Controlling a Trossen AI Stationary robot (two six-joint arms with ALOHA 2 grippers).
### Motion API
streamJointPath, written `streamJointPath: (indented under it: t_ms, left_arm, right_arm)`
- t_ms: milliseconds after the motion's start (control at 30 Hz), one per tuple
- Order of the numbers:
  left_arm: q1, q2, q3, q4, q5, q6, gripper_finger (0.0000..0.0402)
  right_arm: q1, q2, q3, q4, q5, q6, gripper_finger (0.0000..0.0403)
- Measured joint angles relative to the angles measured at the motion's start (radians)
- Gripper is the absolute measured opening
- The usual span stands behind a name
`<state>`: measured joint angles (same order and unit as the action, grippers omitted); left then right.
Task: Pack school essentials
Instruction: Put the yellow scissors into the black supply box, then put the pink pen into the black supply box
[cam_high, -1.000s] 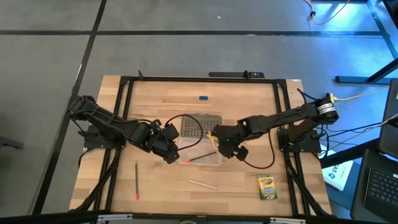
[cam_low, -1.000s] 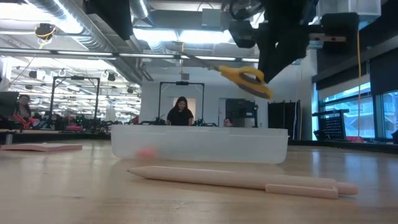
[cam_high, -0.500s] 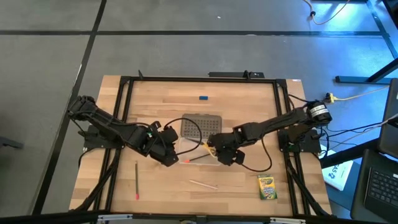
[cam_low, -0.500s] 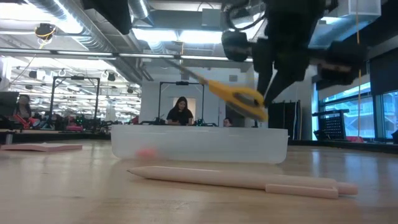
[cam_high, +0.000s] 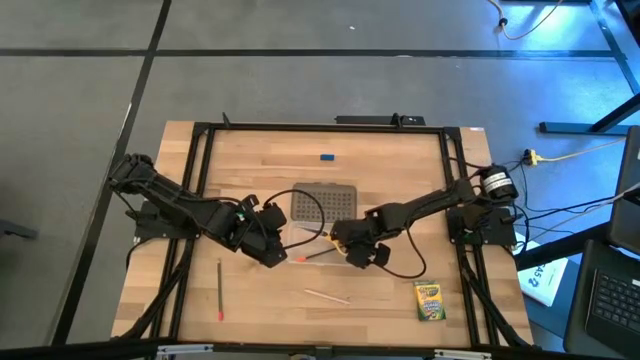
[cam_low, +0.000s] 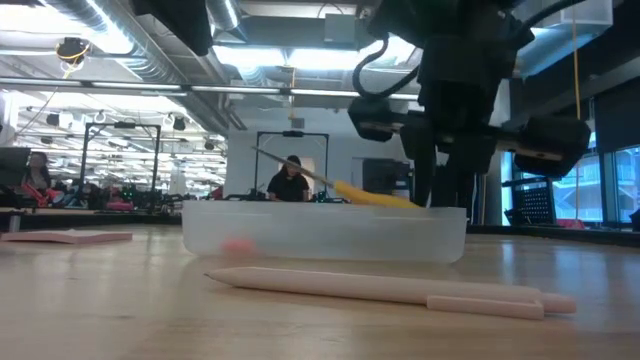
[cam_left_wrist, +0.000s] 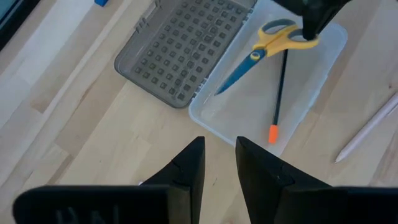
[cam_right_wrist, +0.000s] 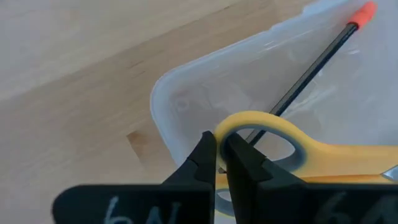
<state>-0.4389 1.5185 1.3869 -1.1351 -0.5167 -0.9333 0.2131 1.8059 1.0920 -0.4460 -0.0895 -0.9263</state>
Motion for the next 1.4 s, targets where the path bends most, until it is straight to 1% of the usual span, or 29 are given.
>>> streamJointPath:
  t_ms: [233,567,900,1000,1133,1400]
  left_arm:
    - [0.000,0.000,0.000,0.000,0.000,0.000,0.0083]
    - [0.000,0.000,0.000,0.000,0.001,0.001,0.0083]
    - [0.000,0.000,0.000,0.000,0.001,0.001,0.0083]
    - [0.000,0.000,0.000,0.000,0.001,0.001,0.0083]
    - [0.000,0.000,0.000,-0.001,0.001,0.001,0.0083]
    - [0.000,0.000,0.000,-0.002,0.002,0.001,0.0083]
  right_arm:
    - [0.000,0.025,0.002,0.007,0.001,0.002,0.0034]
    - [0.000,0.026,0.001,0.021,0.003,0.004,0.0055]
    - [0.000,0.026,0.001,0.030,0.017,0.003,0.0089]
    - [0.000,0.025,0.001,0.030,0.017,0.003,0.0093]
    - [0.000,0.010,0.001,0.011,0.018,0.002,0.0094]
    - [-0.003,-0.068,0.001,-0.013,-0.006,0.005,0.0094]
